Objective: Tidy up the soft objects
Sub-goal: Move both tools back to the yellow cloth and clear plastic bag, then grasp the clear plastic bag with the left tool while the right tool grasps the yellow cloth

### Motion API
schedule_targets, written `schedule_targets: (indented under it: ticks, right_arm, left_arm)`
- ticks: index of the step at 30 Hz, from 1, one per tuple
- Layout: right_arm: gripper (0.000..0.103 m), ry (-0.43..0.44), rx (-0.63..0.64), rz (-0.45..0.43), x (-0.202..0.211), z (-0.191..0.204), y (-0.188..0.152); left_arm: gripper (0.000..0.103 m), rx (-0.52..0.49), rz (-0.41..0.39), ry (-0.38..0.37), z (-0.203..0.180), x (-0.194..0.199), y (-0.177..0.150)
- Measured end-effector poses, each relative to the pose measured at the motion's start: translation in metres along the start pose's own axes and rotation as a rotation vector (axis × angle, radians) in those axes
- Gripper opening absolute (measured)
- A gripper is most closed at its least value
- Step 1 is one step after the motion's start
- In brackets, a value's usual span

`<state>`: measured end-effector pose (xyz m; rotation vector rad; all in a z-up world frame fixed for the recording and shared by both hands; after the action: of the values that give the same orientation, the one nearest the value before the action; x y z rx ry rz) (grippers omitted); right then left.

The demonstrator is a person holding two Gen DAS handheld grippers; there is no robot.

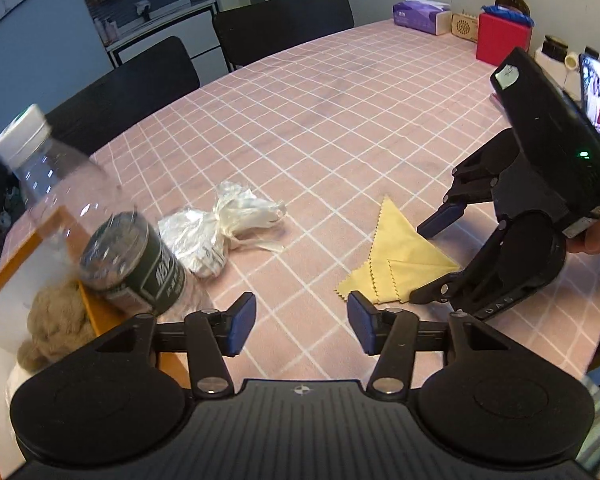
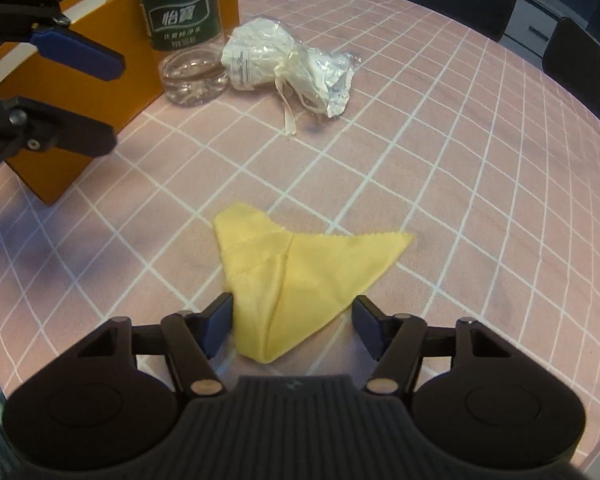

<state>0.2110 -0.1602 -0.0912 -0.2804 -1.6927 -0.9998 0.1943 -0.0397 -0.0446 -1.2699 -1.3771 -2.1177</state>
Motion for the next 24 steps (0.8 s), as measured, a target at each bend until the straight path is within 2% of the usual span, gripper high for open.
schedule_targets:
  ticks: [2, 3, 5, 6, 9, 14, 19, 24]
  right_arm:
    - [0.039, 0.0, 0.008, -0.021, -0.001, 0.0, 0.005]
    - [0.033, -0.004, 0.012, -0.029, -0.001, -0.002, 0.007]
    - [0.009, -0.016, 0.017, -0.041, -0.002, -0.007, 0.01]
    - [0.003, -0.027, 0.016, -0.047, -0.002, -0.01, 0.011]
    - [0.002, -0.017, -0.014, -0.052, -0.005, -0.021, 0.013]
    - [0.002, -0.071, -0.069, -0.052, -0.004, -0.053, 0.015]
    - [0.002, -0.056, -0.125, -0.045, -0.002, -0.073, 0.013]
    - [0.003, -0.042, -0.124, -0.057, -0.002, -0.072, 0.012]
  left_arm:
    - [0.067, -0.015, 0.007, 0.011, 0.002, -0.007, 0.005]
    - [0.067, -0.02, 0.014, 0.019, 0.004, -0.012, 0.007]
    - [0.068, -0.04, 0.019, 0.036, 0.006, -0.019, 0.013]
    - [0.069, -0.056, 0.018, 0.047, 0.007, -0.024, 0.017]
    - [0.072, -0.114, 0.026, 0.088, 0.009, -0.037, 0.028]
    - [0.074, -0.261, 0.082, 0.165, 0.01, -0.065, 0.045]
    - [0.075, -0.416, 0.205, 0.309, 0.015, -0.103, 0.049]
    - [0.075, -0.5, 0.298, 0.346, 0.02, -0.136, 0.043]
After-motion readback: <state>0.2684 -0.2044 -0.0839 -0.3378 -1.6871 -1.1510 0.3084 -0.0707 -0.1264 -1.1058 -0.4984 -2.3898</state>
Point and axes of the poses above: each gripper's, at about its wrist camera, not at the fingertips, and x roughly against the way its jaws point, z to its left, y to its top, the point moved 8 cm from there along -x, roughly the way its jaws point, and after that the axes turned 3 degrees about -y, right-handed, at the moved point
